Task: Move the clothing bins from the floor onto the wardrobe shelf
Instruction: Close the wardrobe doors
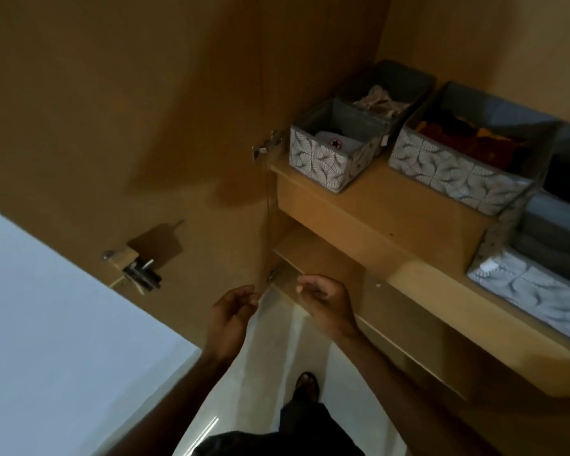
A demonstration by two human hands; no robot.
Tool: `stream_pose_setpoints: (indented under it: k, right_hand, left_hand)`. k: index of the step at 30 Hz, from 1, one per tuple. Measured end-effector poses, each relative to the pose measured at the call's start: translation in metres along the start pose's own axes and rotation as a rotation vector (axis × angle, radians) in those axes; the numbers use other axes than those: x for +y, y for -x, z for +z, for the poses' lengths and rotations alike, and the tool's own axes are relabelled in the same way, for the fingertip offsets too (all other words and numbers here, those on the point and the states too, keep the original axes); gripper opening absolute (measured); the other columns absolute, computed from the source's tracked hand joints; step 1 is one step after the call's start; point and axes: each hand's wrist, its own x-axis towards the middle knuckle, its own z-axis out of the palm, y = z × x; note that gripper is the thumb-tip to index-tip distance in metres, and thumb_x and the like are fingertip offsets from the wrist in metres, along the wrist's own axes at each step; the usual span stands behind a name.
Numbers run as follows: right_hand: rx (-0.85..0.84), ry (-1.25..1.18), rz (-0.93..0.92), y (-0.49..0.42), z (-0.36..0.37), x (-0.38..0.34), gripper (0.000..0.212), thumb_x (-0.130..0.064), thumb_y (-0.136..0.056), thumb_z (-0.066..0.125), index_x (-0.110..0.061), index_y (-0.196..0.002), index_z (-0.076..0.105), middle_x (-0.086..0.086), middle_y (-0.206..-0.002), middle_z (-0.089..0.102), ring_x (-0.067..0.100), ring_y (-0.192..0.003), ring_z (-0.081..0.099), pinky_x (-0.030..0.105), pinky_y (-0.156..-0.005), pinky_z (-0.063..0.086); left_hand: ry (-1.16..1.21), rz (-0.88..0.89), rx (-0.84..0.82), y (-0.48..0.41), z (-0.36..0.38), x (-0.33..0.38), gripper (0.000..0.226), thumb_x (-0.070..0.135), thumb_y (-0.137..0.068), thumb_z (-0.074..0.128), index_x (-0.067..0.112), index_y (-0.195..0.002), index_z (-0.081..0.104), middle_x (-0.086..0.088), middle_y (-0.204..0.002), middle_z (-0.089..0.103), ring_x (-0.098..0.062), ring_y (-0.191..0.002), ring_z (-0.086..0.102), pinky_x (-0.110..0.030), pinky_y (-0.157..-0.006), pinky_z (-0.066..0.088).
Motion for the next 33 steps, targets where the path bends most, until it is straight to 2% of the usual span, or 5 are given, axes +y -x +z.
stream_pose_setpoints:
  k: [5, 8, 15, 22, 33]
  right_hand:
    - [0.109, -0.032, -0.001, 0.064, 0.006, 0.006, 0.017, -0.025, -0.083, 0.069, -0.025, -0.099, 0.074, -0.005, -0.093, 0.074, 0.011, -0.091, 0.068, 0.033, -0.081, 0.056]
    - [0.189, -0.064, -0.011, 0.115, 0.007, 0.006, 0.016, -0.020, -0.085, 0.069, -0.020, -0.100, 0.073, -0.001, -0.087, 0.073, 0.012, -0.083, 0.067, 0.025, -0.071, 0.050]
    - [0.376, -0.111, -0.004, 0.244, -0.007, 0.011, 0.017, -0.019, -0.084, 0.071, -0.020, -0.100, 0.074, 0.001, -0.092, 0.075, 0.018, -0.088, 0.070, 0.035, -0.082, 0.058]
    - [0.501, -0.089, -0.064, 0.362, -0.056, 0.020, 0.012, -0.018, -0.086, 0.068, -0.025, -0.096, 0.071, 0.003, -0.087, 0.073, 0.013, -0.080, 0.067, 0.022, -0.067, 0.049]
    - [0.544, -0.031, -0.113, 0.556, -0.167, 0.054, 0.016, -0.021, -0.088, 0.067, -0.021, -0.103, 0.072, -0.001, -0.092, 0.073, 0.010, -0.086, 0.068, 0.019, -0.073, 0.053]
  left_hand:
    - [0.016, 0.039, -0.077, 0.049, -0.023, -0.011, 0.021, 0.012, -0.092, 0.061, 0.019, -0.112, 0.066, 0.001, -0.107, 0.071, -0.009, -0.100, 0.065, -0.026, -0.087, 0.052]
    - [0.025, 0.111, -0.154, 0.083, -0.035, -0.008, 0.019, 0.011, -0.093, 0.061, 0.018, -0.110, 0.066, 0.001, -0.105, 0.070, -0.008, -0.097, 0.065, -0.017, -0.076, 0.052]
    - [0.017, 0.138, -0.343, 0.173, -0.040, -0.019, 0.023, 0.015, -0.091, 0.064, 0.015, -0.114, 0.066, -0.001, -0.110, 0.071, -0.014, -0.106, 0.065, -0.030, -0.094, 0.050]
    - [0.029, 0.177, -0.448, 0.271, -0.001, -0.040, 0.024, 0.006, -0.090, 0.064, 0.009, -0.114, 0.065, -0.010, -0.107, 0.071, -0.015, -0.100, 0.066, -0.026, -0.089, 0.049]
    - [0.010, 0.290, -0.511, 0.448, 0.093, -0.059, 0.024, 0.007, -0.091, 0.063, 0.015, -0.113, 0.066, -0.003, -0.105, 0.072, -0.013, -0.099, 0.067, -0.020, -0.083, 0.050]
